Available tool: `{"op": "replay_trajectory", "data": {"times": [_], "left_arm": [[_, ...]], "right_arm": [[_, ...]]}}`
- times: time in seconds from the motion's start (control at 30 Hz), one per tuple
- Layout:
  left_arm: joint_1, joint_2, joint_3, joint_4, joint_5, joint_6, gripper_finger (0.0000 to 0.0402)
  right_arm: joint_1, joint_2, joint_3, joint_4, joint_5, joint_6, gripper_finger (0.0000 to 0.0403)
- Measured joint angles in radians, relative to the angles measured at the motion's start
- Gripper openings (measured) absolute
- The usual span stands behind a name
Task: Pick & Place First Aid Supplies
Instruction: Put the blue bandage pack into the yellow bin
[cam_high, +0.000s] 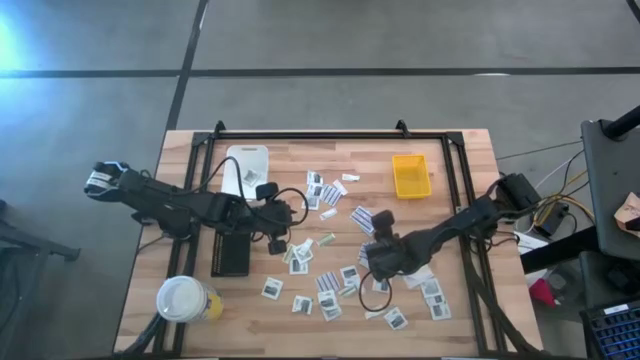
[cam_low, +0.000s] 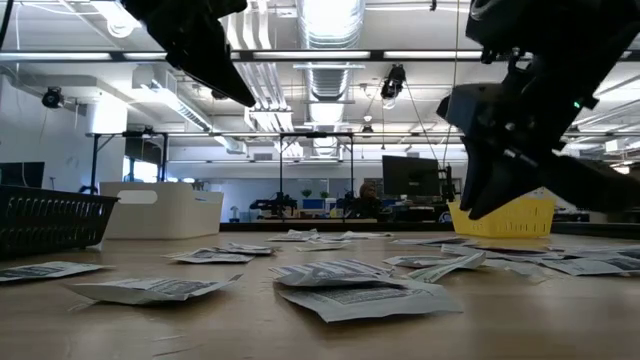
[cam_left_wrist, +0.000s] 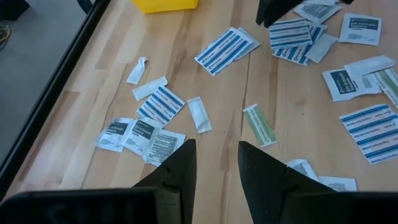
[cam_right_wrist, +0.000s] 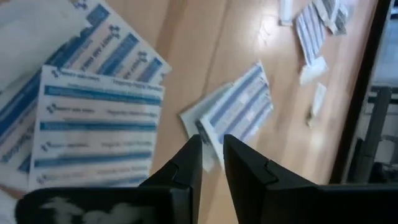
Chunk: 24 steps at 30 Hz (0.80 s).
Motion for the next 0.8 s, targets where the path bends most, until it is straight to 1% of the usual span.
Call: {"op": "replay_trajectory", "data": {"times": [0.1,0.23,0.3,0.4,0.47,0.57,0.67,0.8], "left_arm": [[0.0,0.0,0.0,-0.004,0.0,0.0,0.0112],[0.0,0.0,0.0,-0.005,0.0,0.0,0.0112],[0.0,0.0,0.0,-0.005,0.0,0.0,0.0112],[0.0,0.0,0.0,-0.005,0.0,0.0,0.0112],[0.0,0.0,0.0,-0.005,0.0,0.0,0.0112],[0.0,0.0,0.0,-0.005,0.0,0.0,0.0112],[0.0,0.0,0.0,-0.005,0.0,0.005,0.0112],[0.0,0.0,0.0,-0.005,0.0,0.007,0.0112]], "right_arm": [[0.002,-0.024,0.044,-0.075,0.025,0.044,0.0079],[-0.002,-0.056,0.093,-0.155,0.021,0.09,0.0107],[-0.003,-0.066,0.102,-0.179,0.021,0.091,0.0127],[-0.003,-0.08,0.082,-0.175,0.019,0.05,0.0154],[-0.002,-0.083,0.045,-0.147,-0.004,0.014,0.0165],[-0.002,-0.084,-0.037,-0.053,-0.053,-0.022,0.017],[-0.002,-0.085,-0.109,0.056,-0.056,-0.054,0.017],[-0.002,-0.085,-0.138,0.154,-0.053,-0.069,0.0162]]}}
